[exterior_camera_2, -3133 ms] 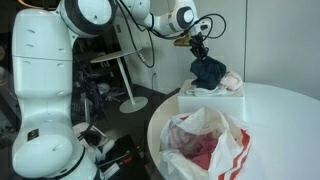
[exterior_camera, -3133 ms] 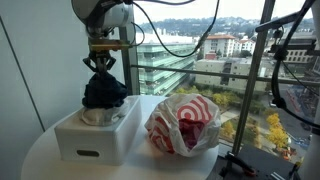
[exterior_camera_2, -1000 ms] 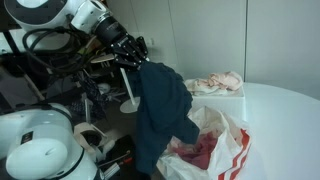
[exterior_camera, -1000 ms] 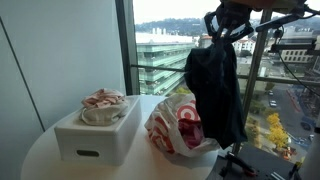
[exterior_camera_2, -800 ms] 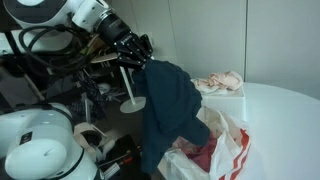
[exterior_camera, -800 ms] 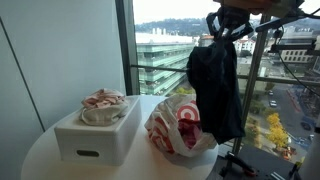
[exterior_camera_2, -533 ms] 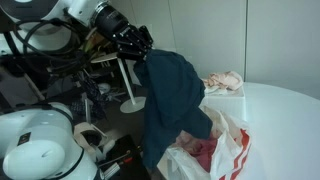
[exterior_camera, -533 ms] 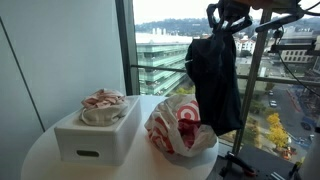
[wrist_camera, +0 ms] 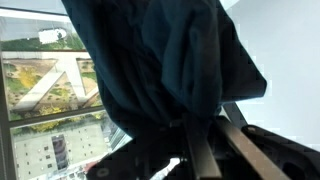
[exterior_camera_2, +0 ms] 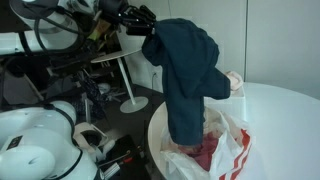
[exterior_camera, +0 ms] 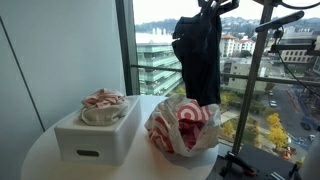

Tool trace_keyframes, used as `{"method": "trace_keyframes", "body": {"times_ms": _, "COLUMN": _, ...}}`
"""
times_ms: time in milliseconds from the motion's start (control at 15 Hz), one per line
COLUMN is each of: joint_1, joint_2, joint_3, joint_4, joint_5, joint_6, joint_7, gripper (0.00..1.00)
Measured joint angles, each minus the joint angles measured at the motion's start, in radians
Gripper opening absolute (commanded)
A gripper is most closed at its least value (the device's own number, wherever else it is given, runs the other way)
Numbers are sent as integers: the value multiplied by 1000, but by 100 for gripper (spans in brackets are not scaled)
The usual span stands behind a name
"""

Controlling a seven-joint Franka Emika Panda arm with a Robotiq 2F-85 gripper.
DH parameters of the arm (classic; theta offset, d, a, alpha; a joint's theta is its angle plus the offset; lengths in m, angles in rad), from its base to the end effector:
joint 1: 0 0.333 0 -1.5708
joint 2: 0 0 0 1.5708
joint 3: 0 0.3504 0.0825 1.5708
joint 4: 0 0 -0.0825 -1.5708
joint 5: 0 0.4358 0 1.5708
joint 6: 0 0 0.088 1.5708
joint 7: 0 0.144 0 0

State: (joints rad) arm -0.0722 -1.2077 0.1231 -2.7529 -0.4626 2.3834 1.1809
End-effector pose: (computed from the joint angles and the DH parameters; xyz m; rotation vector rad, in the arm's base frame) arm 0.3021 0.0066 0.6003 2.4496 -1.2717 1.4672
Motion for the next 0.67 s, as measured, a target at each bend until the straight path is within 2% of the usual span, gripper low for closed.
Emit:
{"method": "trace_keyframes", "body": {"times_ms": 333, "joint_1": -43, "joint_2": 185, "joint_3": -1, "joint_4": -9, "joint_5": 133, "joint_6": 181, "joint_7": -98, "gripper": 3}}
{"method": "trace_keyframes", "body": {"times_ms": 667, "joint_1": -45, "joint_2": 311, "joint_3": -17, "joint_4": -15, "joint_5": 289, "joint_6": 186, "joint_7": -210, "gripper": 3}}
